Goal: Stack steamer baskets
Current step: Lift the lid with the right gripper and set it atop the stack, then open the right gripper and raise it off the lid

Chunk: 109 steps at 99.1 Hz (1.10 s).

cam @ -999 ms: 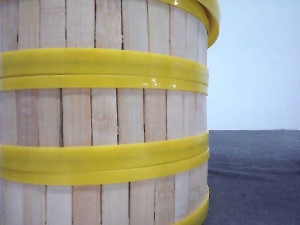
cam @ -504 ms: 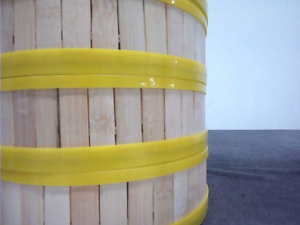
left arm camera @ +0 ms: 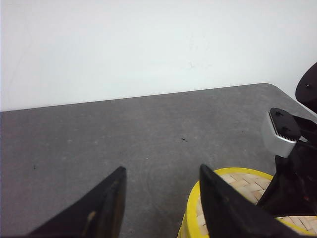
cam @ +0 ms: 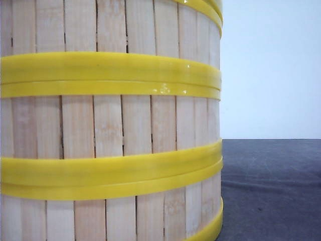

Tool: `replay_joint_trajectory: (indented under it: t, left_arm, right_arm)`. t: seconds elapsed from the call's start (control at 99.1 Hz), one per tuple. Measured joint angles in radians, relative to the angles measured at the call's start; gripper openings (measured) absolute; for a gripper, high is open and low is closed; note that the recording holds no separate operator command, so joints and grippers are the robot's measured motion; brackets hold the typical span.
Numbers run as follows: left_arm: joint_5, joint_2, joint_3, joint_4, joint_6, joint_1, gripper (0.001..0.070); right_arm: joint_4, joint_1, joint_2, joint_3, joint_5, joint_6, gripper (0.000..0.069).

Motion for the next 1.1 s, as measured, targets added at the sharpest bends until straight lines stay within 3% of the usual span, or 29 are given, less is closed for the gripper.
replay_joint_trajectory:
  t: [0.545,0.777,1.099]
  left_arm:
    - [0.0,0.0,0.0,0.0,0.0,0.0,0.0269]
    - [0.0,0.0,0.0,0.0,0.0,0.0,0.0269]
    - [0.0,0.0,0.0,-0.001,0.0,0.0,0.0269]
  right_arm:
    - [0.004,0.03,0.003,0.003,0.061,0.0,0.0058]
    - [-0.011,0.035,0.004,0.003,0.051,0.0,0.0251]
    - [-0.026,0.04,0.022,0.117,0.038,0.0,0.0277]
